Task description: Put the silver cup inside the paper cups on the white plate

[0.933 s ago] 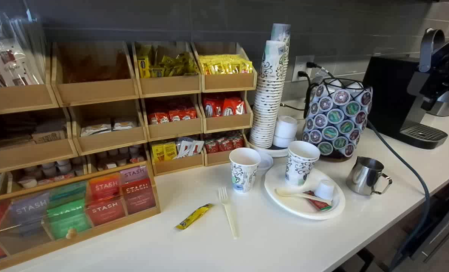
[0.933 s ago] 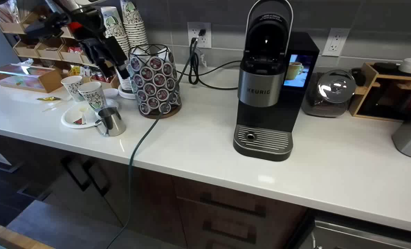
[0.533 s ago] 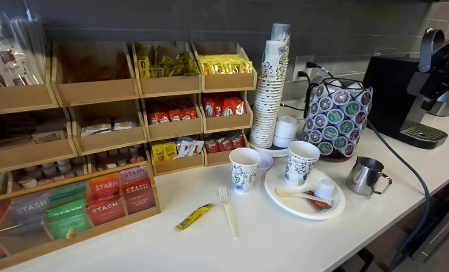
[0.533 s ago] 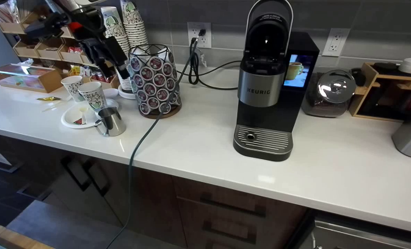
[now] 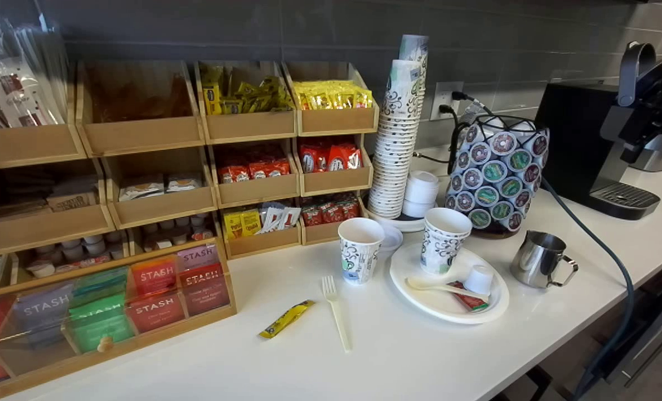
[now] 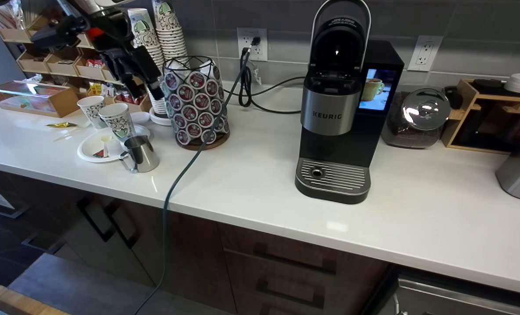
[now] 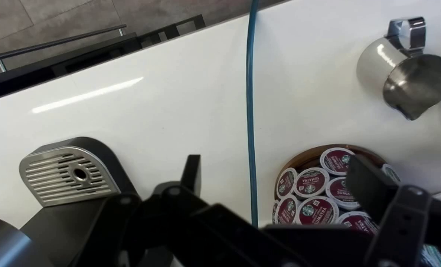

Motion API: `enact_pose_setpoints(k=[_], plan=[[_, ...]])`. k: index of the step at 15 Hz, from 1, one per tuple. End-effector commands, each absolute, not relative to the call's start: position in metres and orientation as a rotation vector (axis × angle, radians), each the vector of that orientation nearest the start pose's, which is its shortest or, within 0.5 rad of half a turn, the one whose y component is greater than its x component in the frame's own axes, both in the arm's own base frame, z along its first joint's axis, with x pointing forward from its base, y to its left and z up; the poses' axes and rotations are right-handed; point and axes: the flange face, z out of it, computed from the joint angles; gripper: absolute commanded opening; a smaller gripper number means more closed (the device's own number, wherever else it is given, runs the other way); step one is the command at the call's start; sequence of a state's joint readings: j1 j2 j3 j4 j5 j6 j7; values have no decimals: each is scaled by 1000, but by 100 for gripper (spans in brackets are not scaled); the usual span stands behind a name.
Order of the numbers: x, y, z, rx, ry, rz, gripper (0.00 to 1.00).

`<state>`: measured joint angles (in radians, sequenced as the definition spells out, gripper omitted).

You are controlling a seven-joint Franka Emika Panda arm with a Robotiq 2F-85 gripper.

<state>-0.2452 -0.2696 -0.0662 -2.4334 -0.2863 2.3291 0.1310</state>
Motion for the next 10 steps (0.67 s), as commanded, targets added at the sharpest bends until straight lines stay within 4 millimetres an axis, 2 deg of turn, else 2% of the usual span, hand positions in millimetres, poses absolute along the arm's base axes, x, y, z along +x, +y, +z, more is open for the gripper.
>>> enact_pose_setpoints(k=[1, 7, 10], plan=[[441, -148, 423, -3323, 436, -245, 100], [441, -148, 423, -3323, 436, -245, 100], [455, -128, 400, -3278, 379, -176, 100]])
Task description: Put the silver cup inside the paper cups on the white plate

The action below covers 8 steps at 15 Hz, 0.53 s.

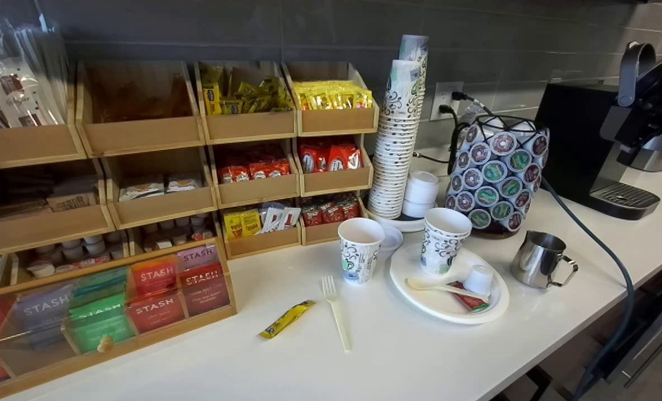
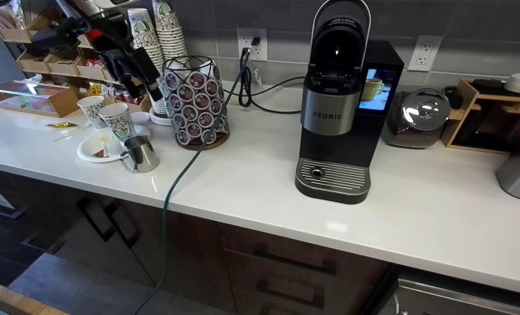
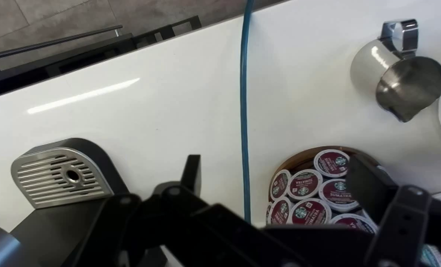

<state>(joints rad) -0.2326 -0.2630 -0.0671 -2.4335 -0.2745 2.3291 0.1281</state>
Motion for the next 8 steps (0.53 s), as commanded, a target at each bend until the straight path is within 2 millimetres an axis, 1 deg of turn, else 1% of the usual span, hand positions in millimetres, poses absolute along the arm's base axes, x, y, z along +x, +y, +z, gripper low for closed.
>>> enact_pose_setpoints(k=[1, 3, 5, 8], plan=[[458, -120, 392, -3262, 344, -154, 100], [463, -105, 372, -3245, 290, -84, 100], [467, -95, 355, -3235, 238, -57, 100], [476, -92, 328, -3215, 205, -60, 100]])
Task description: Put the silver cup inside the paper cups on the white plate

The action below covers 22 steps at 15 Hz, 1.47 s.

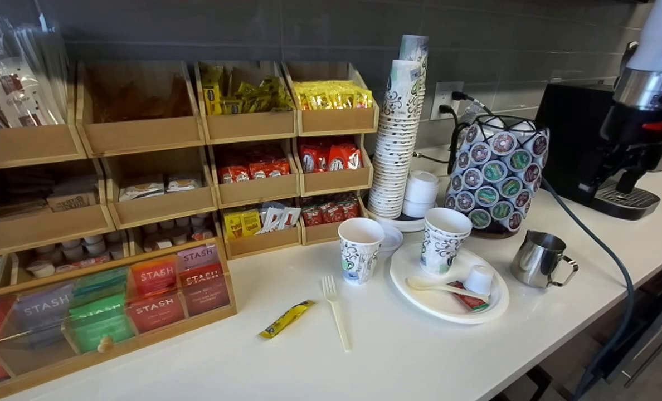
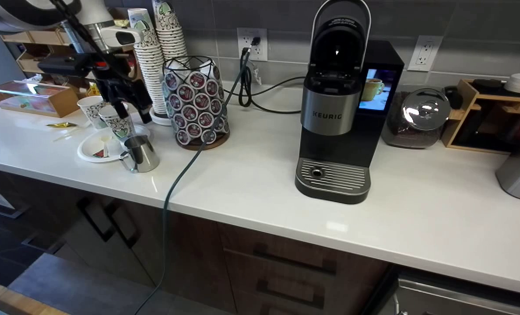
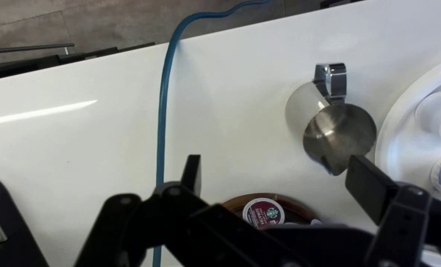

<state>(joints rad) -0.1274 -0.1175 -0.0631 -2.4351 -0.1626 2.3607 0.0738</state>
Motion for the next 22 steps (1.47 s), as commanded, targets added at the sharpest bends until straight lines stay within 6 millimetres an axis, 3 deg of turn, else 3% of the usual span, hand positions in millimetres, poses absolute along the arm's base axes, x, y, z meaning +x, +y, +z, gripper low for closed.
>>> enact_pose_setpoints(k=[1, 8, 9, 10, 12, 17, 20, 22], plan=[[481, -91, 319, -3208, 213, -74, 100], [503, -93, 265, -3155, 247, -31, 100], [505, -93, 260, -3152, 254, -21, 96], [508, -93, 257, -3147, 253, -18, 76], [513, -94, 251, -3146, 259, -1, 71], [521, -90, 245, -3151, 222, 28, 32], [523, -83, 246, -3152, 117, 55, 8], [519, -79, 252, -3151, 47, 84, 0]])
